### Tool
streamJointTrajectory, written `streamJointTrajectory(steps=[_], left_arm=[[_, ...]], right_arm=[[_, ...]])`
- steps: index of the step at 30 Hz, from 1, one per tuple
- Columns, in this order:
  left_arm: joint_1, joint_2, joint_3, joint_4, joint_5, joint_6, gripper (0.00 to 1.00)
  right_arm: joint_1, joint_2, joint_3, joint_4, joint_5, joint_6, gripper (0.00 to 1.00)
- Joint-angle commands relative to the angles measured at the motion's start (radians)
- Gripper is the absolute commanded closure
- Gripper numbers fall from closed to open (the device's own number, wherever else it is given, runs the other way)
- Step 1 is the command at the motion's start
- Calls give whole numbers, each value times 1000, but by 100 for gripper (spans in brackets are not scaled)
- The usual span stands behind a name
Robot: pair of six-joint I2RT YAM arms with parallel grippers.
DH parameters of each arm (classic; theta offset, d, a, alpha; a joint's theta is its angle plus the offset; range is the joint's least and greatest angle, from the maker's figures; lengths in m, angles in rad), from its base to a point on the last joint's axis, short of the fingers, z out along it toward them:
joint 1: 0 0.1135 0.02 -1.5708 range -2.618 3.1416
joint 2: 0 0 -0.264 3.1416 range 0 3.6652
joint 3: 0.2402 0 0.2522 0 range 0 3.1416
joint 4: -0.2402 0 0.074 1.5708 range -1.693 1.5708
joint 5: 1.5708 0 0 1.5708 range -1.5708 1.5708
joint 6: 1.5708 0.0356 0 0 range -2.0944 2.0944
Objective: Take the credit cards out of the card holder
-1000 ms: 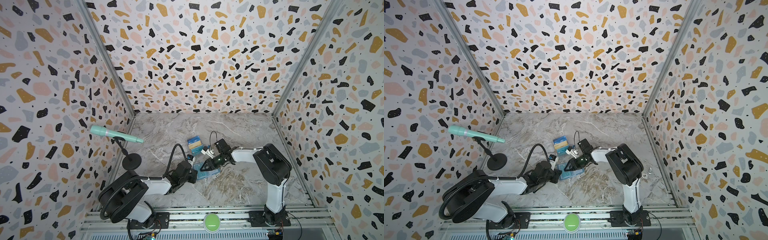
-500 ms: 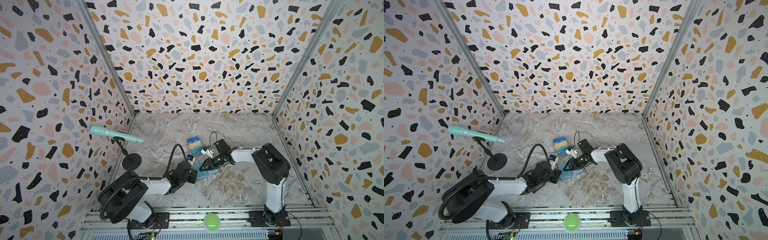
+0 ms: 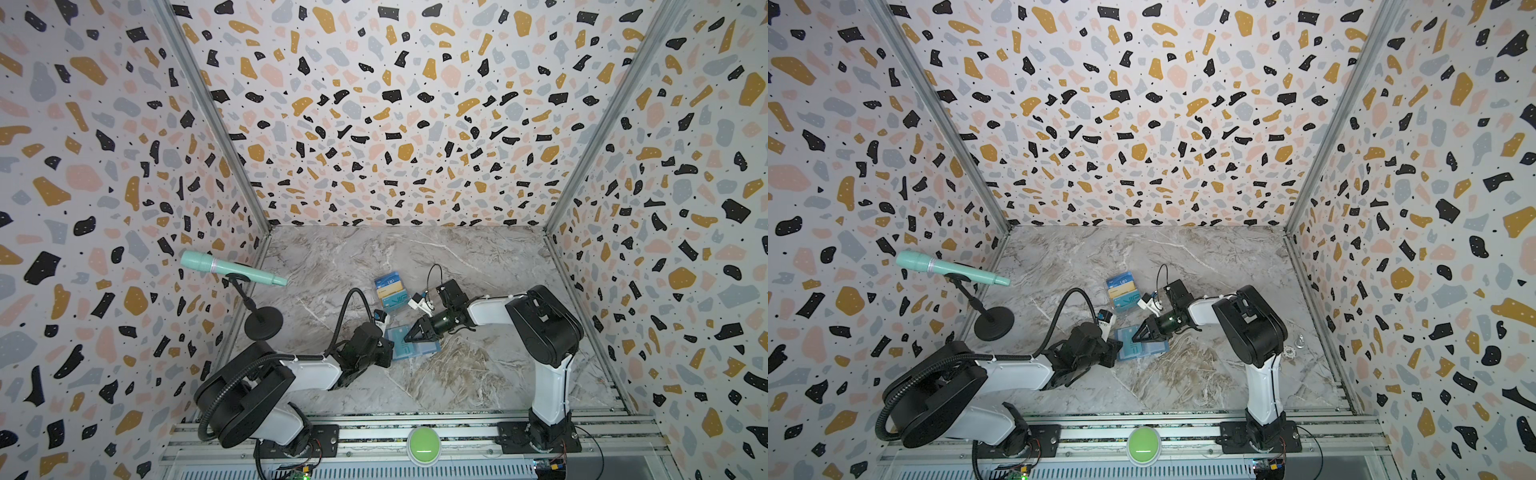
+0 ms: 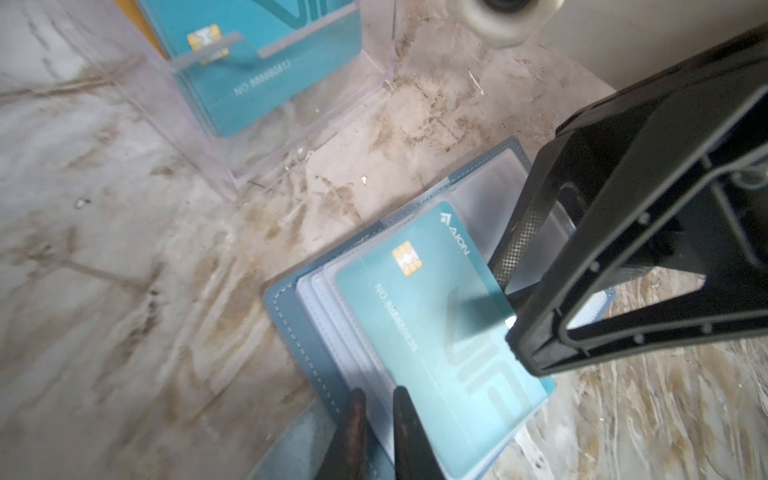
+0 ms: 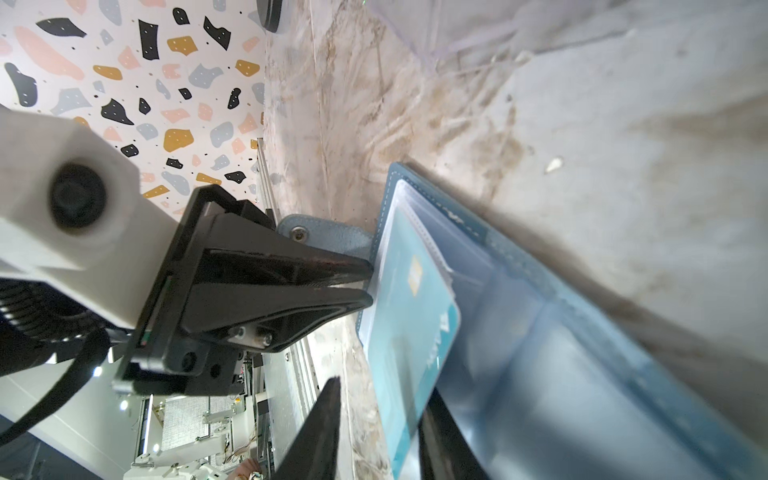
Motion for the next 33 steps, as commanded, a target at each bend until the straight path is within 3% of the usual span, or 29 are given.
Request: streamJointTrajectory(steps=[1, 21, 28, 31, 33], left_arm=[[3, 13, -17, -18, 3, 18, 84], [3, 9, 3, -47, 0, 28, 84], [3, -57, 29, -53, 8, 24, 86], [3, -90, 47, -47, 29, 30, 93], [3, -96, 55, -29, 52, 38, 95]], right_arm=[[-9, -35, -14, 16, -34, 1, 72], [-41, -47, -51, 52, -28, 19, 80], [-37, -36, -47, 64, -25, 30, 81], [-29, -32, -47, 71, -23, 35, 79], [-27, -30, -49, 71, -8, 40, 70]])
